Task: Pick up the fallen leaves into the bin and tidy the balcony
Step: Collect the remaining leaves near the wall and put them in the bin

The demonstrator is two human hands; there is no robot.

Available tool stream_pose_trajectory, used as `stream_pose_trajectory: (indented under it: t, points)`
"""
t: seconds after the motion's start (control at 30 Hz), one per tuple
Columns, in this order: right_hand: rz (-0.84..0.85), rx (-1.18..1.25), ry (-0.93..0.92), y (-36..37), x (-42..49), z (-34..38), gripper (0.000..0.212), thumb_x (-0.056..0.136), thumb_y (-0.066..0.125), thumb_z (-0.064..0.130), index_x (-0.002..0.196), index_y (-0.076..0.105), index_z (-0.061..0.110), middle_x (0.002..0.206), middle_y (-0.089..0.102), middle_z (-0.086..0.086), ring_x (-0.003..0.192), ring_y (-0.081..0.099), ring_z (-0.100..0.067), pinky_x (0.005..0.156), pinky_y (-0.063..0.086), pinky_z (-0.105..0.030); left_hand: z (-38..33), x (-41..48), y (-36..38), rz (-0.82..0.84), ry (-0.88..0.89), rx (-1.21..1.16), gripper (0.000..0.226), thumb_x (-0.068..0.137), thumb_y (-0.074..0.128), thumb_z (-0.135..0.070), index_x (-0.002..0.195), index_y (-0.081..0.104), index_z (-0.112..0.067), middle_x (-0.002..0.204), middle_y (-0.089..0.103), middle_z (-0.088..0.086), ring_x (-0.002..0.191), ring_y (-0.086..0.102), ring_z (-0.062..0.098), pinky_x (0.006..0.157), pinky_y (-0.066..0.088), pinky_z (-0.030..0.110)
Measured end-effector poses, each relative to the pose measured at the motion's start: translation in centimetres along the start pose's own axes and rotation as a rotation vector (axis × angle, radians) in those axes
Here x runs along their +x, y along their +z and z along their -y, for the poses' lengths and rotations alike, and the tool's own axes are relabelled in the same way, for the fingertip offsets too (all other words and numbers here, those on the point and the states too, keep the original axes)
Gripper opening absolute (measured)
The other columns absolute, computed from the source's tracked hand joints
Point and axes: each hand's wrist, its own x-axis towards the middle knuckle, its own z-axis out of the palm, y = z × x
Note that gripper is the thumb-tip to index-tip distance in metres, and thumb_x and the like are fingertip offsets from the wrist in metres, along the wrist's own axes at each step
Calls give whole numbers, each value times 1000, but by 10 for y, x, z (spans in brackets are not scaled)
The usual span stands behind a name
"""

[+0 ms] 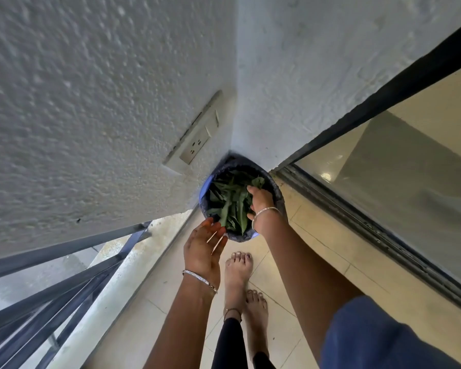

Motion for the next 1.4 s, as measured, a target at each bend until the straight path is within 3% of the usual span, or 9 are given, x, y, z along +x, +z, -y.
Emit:
stream_pose_trajectory:
  t: [0.07,0.13,0.23,0.33,0.7,0.97,1.2,1.4]
  points:
    - [-10,82,7,-12,-9,1,33,96,57,19,127,54,7,115,54,-12,88,56,-23,74,54,-33,-2,-3,1,-9,-2,-8,23,99,47,-10,113,65,-7,101,71,12,92,68,24,93,54,39]
    - [0,164,43,-30,-18,0,15,100,48,7,108,59,2,109,53,-14,78,55,-19,65,49,-23,-2,-9,4,-8,-9,-21,22,100,46,-11,113,64,-7,98,70,11,90,67,25,94,53,39]
    - [-60,291,75,-63,-45,-5,23,99,51,6,112,59,-11,104,61,-18,89,63,-26,72,56,-29,-4,-29,13,15,-31,-22,21,100,47,-11,112,63,-8,94,69,9,85,66,23,91,53,39]
    - [-87,372,30,-93,-96,-6,17,97,54,6,108,62,-4,98,64,-17,92,64,-27,89,56,-39,-4,-57,24,32,-68,-8,19,99,48,-12,110,63,-9,90,67,8,77,65,21,83,54,35]
    - [-161,651,-232,-211,-318,56,12,95,56,10,92,67,14,76,62,-5,65,58,-18,64,47,-30,-39,-257,107,304,-69,206,16,100,50,-16,101,66,-12,82,67,4,72,64,17,67,56,29]
    - [-253,953,-447,-319,-466,64,14,95,54,9,103,66,9,73,61,-5,57,57,-16,55,47,-25,-27,-433,180,717,-187,466,22,100,45,-21,96,66,-18,85,63,-1,77,60,14,71,51,28]
    - [-495,1221,-557,-417,-557,1,16,97,50,11,104,65,10,66,60,0,52,56,-11,52,45,-22,48,-559,207,999,-309,742,18,98,50,-22,95,68,-19,73,65,-4,70,60,12,65,52,27]
    - [-693,1428,-598,-490,-615,-98,16,98,48,13,101,64,13,66,58,1,52,54,-10,53,44,-23,159,-641,163,1122,-420,977,19,97,49,-21,91,66,-20,73,62,-5,63,57,10,63,49,26]
